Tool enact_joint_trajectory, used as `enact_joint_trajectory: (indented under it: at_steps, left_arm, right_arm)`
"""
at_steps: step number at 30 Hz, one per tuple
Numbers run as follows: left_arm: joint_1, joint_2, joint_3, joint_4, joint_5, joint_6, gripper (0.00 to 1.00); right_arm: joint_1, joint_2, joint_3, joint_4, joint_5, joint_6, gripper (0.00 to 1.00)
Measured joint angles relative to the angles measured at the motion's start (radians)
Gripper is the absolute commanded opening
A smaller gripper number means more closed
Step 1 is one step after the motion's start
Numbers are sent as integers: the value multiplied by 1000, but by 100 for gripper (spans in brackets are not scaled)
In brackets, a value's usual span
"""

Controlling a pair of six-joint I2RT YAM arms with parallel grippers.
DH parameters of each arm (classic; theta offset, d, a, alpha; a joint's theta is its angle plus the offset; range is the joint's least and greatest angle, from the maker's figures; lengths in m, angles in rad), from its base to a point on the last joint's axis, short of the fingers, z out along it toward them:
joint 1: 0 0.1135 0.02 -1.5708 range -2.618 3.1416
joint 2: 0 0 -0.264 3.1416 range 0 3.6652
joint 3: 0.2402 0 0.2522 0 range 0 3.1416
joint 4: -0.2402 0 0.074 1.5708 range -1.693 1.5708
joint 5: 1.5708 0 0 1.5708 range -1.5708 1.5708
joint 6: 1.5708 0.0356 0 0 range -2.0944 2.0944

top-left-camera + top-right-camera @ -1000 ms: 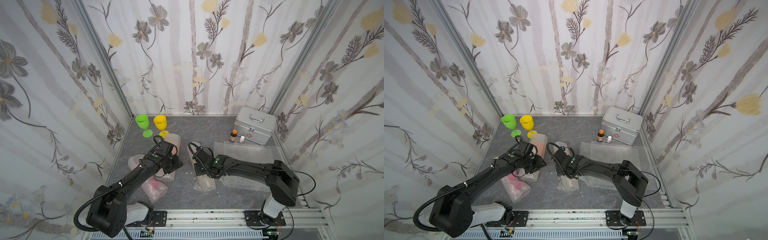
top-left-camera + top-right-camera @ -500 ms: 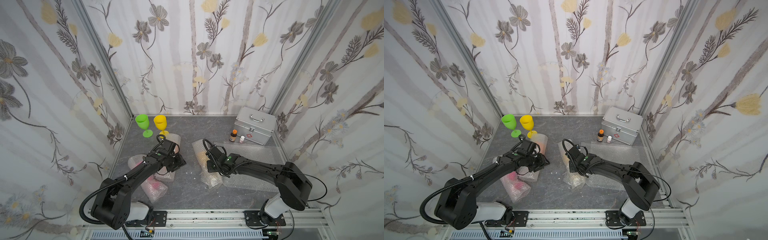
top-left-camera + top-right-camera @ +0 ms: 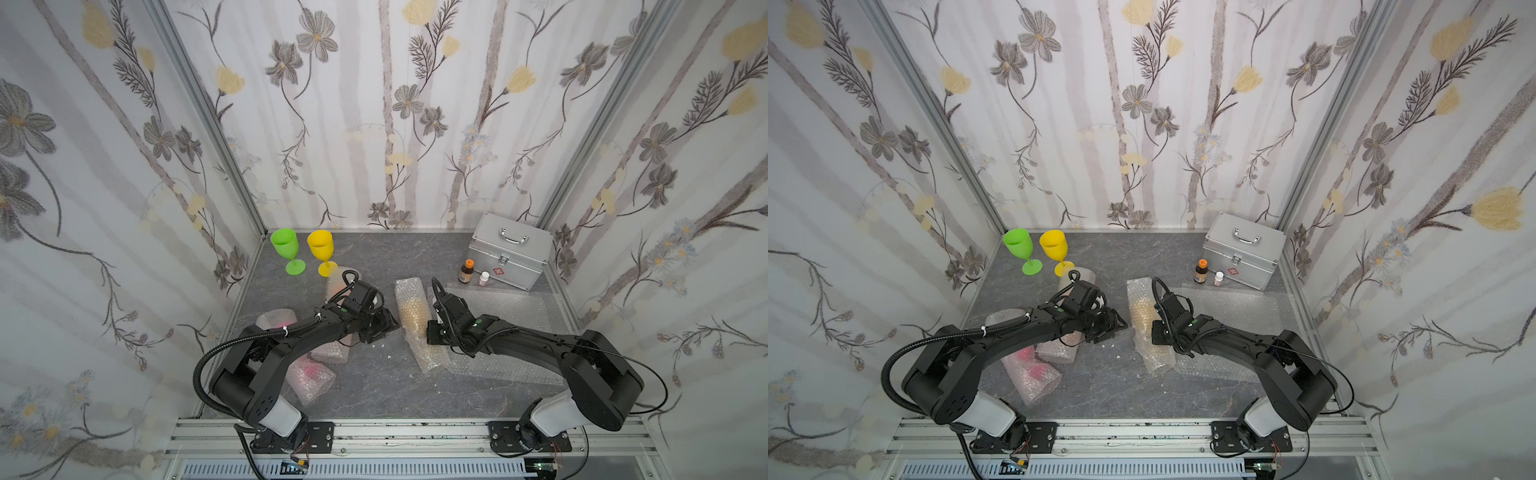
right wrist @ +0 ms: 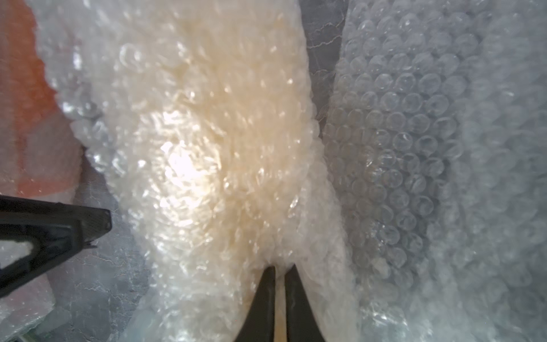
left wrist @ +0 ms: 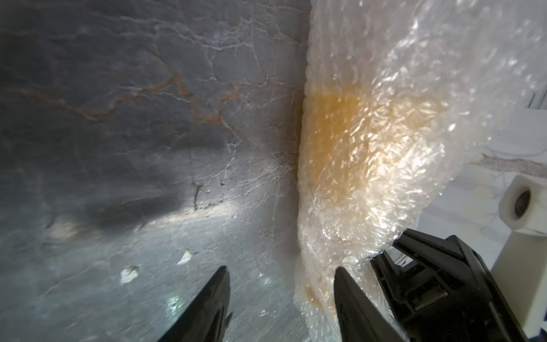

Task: Unpack wine glasses from bubble wrap
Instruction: Adjust the bubble wrap at the center of the board.

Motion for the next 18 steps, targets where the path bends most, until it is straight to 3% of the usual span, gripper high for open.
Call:
enact_joint_trajectory:
  at_steps: [10,18]
  left_arm:
    - [-46,152,1,205,88,-95,53]
    - [-77,174,8,270,133,-142,31]
  right_arm:
    - [-26,-8,-50,80,-63,16,11]
    - [-29,-6,-51,80,-66,16,11]
